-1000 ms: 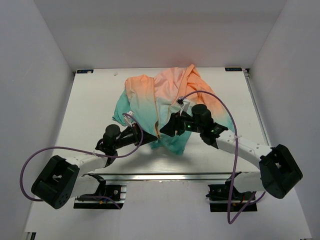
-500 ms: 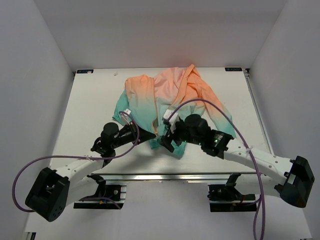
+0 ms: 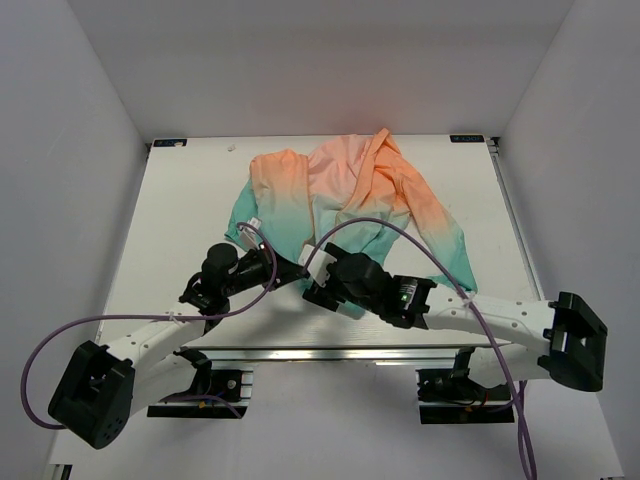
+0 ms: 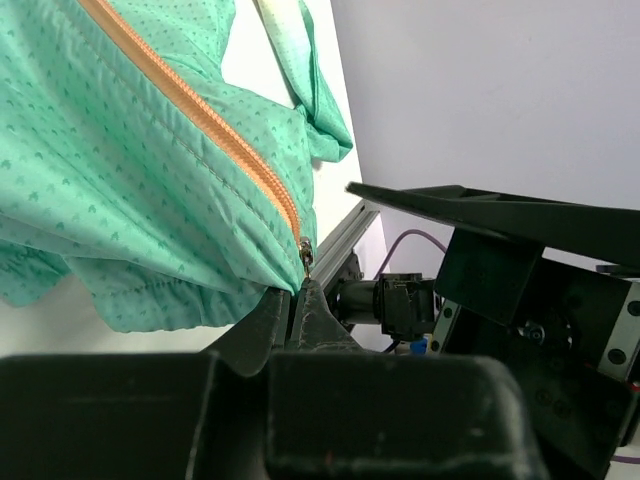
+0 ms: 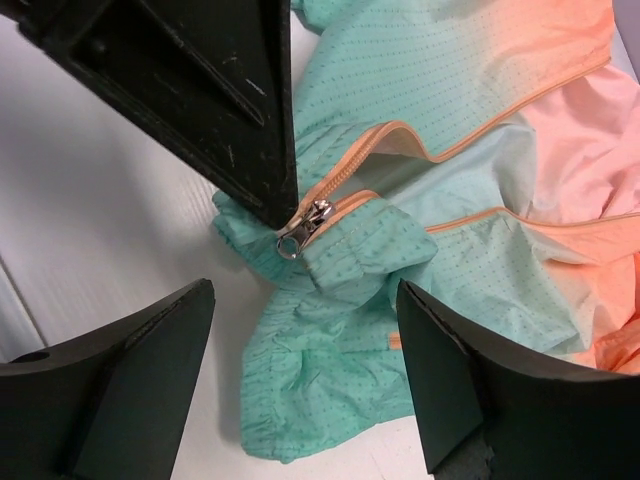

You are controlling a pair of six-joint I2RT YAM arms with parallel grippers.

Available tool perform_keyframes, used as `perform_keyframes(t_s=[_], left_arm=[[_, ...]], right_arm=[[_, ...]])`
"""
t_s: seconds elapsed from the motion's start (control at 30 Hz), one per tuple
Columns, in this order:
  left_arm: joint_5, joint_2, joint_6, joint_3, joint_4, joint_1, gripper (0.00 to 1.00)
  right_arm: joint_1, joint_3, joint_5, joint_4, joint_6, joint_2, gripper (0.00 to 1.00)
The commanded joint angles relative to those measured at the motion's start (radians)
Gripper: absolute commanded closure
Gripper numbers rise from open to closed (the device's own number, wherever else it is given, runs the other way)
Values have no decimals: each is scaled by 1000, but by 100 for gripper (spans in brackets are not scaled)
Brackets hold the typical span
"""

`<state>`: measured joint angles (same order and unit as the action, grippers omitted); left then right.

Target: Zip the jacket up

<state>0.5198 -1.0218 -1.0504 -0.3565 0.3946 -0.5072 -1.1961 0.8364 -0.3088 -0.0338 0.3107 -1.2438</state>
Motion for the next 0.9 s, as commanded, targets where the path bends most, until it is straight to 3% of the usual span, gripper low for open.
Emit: perform_keyframes(t_s=[0.0, 0.17, 0.47, 0.67, 0.73, 0.87], left_arm=[[-1, 22, 16, -27, -3, -2, 100], [2, 17, 23, -35, -16, -2, 100], [-3, -1, 43, -35, -34, -2, 100], [-7, -6, 66, -52, -66, -2, 100], [-3, -9, 67, -53, -66, -2, 100], [-10, -6, 73, -55, -76, -2, 100]], right_arm=[[-5, 41, -59, 78, 27, -35, 22], [-5, 44, -87, 118, 31, -83, 30], [-5, 18, -79, 192, 31, -79, 34], [-7, 12, -87, 224, 33, -83, 45], [-5, 15, -93, 230, 34, -89, 56], [-5, 23, -104, 223, 38, -95, 62]])
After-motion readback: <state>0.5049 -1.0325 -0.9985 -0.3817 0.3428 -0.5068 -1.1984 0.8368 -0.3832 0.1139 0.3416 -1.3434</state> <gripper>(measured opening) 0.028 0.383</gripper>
